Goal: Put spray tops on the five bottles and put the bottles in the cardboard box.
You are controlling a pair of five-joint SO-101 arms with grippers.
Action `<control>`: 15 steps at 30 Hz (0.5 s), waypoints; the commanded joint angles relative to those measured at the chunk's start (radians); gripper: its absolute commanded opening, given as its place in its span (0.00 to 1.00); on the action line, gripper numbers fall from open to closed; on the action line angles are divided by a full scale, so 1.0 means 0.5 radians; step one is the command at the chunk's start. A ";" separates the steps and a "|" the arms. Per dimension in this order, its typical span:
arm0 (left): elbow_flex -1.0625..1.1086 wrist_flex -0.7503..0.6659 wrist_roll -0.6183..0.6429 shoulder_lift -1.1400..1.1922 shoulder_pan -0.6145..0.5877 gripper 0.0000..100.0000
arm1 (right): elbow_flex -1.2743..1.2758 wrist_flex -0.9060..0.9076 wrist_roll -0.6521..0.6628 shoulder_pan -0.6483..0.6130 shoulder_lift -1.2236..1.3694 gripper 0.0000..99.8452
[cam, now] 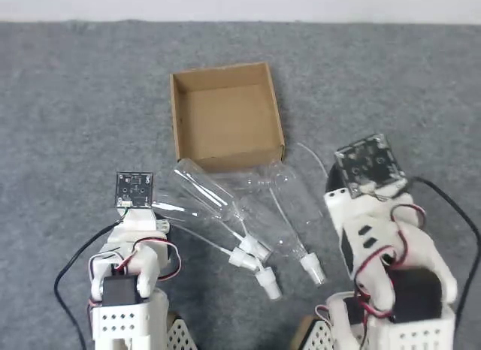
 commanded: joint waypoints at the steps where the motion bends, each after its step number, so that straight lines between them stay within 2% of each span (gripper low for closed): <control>1: -0.029 0.006 0.000 -0.028 0.000 0.01 | -0.160 0.035 -0.025 -0.140 0.232 0.18; 8: -0.029 0.006 0.000 -0.028 0.000 0.01 | -0.172 -0.023 -0.061 -0.284 0.628 0.14; 15: -0.029 0.006 0.000 -0.028 0.000 0.01 | -0.304 -0.038 -0.098 -0.318 0.974 0.15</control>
